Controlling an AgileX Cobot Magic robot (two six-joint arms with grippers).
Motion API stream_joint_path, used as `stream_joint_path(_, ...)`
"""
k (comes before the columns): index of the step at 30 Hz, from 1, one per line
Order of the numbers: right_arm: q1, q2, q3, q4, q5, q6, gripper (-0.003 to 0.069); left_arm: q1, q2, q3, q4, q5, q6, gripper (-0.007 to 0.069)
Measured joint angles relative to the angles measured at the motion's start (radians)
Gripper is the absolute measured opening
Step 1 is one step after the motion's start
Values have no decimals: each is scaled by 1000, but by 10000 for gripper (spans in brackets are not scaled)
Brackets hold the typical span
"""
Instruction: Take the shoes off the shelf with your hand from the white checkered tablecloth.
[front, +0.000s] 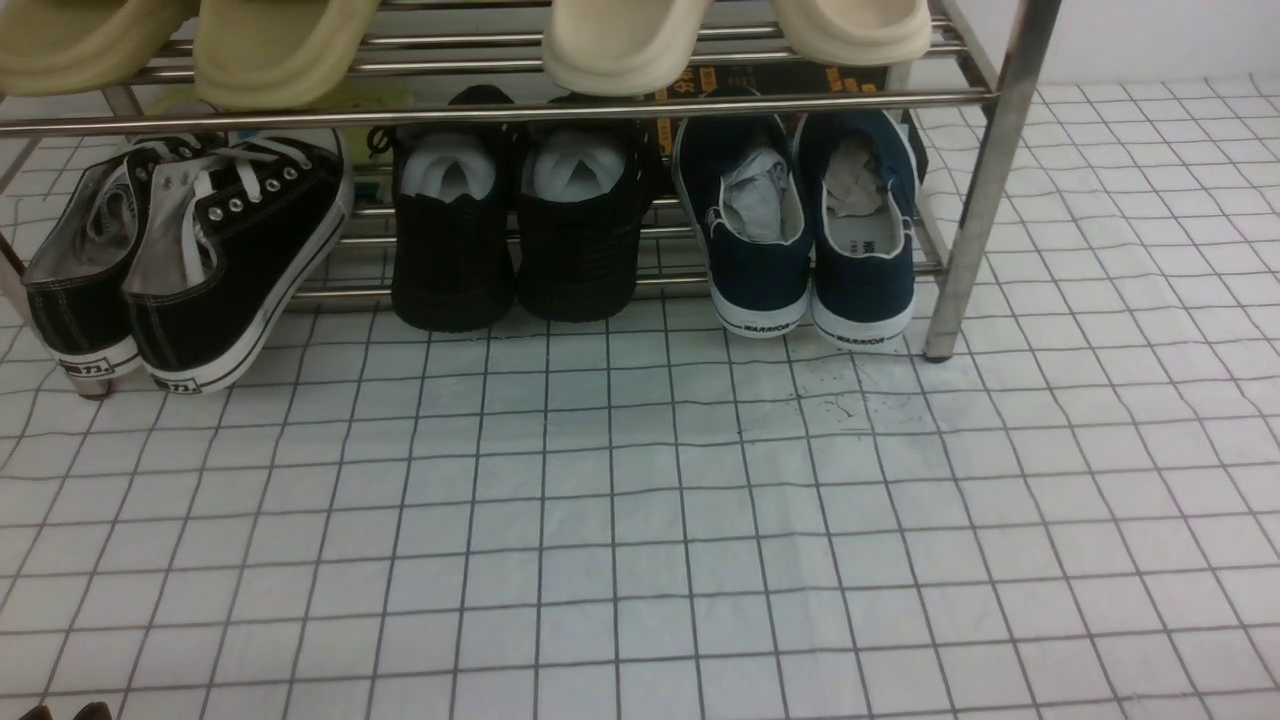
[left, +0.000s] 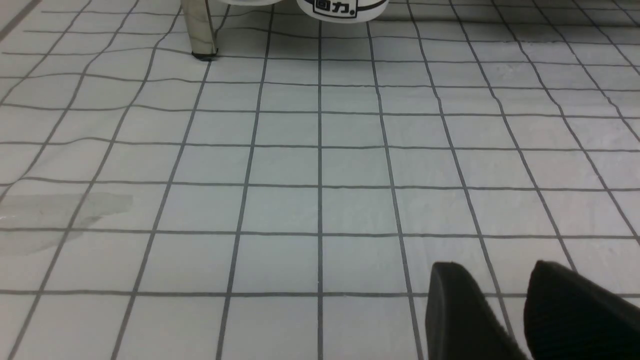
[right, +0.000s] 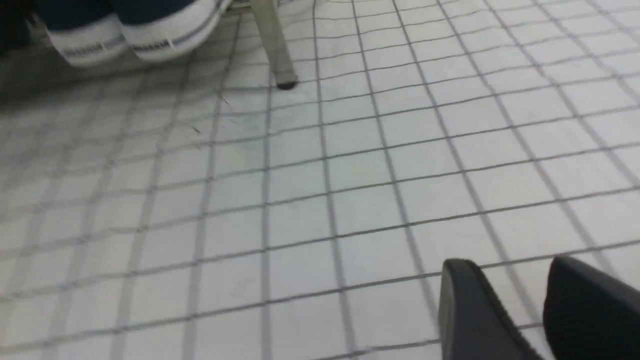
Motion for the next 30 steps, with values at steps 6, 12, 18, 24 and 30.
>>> stream_joint_path(6, 0, 0, 8, 360, -4, 183, 239, 0, 0, 0, 0, 0, 0, 239)
stream_joint_path(12, 0, 0, 1, 433, -43, 187, 228, 0, 0, 0, 0, 0, 0, 239)
stream_joint_path(18, 0, 79, -281, 302, -42, -64, 66, 0, 0, 0, 0, 0, 0, 239)
stream_joint_path(24, 0, 425, -543, 67, 401, -157, -11, 0, 0, 0, 0, 0, 0, 239)
stream_joint_path(30, 0, 748, -614, 76, 657, -204, 0, 0, 0, 0, 0, 0, 0, 239)
